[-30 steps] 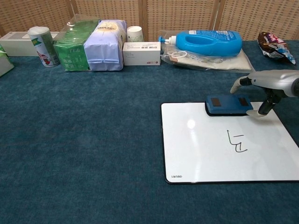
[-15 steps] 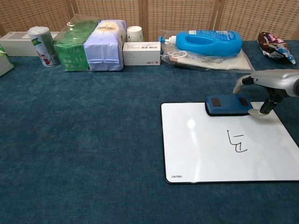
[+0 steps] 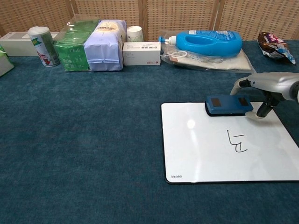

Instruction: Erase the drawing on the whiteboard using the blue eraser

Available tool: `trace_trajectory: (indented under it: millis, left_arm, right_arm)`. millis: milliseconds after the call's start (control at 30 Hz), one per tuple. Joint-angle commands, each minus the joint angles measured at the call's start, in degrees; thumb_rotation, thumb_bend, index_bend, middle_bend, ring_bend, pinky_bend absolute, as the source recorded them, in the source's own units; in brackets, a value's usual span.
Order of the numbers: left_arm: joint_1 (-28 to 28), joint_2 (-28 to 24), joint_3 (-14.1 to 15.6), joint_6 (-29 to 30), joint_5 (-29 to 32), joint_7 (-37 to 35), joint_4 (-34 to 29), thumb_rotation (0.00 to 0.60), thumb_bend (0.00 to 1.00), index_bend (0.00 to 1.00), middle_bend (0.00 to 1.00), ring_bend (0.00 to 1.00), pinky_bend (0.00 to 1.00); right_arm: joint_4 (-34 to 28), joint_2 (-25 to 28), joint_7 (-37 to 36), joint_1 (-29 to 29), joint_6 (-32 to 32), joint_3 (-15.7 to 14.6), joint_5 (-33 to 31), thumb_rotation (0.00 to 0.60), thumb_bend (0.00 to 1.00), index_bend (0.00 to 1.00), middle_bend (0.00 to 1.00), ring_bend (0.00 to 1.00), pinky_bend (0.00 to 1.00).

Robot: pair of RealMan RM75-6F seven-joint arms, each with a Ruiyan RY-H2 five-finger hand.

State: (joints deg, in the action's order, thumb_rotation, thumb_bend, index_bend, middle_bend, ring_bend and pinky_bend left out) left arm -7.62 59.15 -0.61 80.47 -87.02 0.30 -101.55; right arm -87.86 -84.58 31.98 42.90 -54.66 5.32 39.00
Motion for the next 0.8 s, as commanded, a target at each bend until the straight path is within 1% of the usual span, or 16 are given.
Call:
trace_trajectory:
  millis: [33, 267, 800]
  left_arm:
    - [0.0, 0.0, 0.0, -0.1, 0.1, -0.4, 0.3, 0.6, 0.17, 0.35, 0.18, 0.09, 0.0]
    - [0.1, -0.2, -0.1, 0.1, 0.4, -1.2, 1.0, 0.6, 0.17, 0.35, 0.18, 0.09, 0.0]
    - [-0.2, 0.1, 0.0, -0.4, 0.5, -1.5, 1.5, 0.6, 0.17, 0.35, 0.18, 0.09, 0.0]
  right_arm:
    - [0.5, -0.8, 0.5, 0.3, -0.3, 0.1, -0.4, 0.6, 0.38, 0.2, 0.07, 0.0, 0.0]
    - [1.2, -1.5, 2.0, 0.7, -1.1, 0.3, -1.5, 0.6, 0.38, 0.23, 0.07, 0.0, 0.0]
    - [1.1, -1.4, 2.5, 0.7, -1.4, 0.6, -2.4, 0.6, 0.38, 0.24, 0.08, 0.0, 0.0]
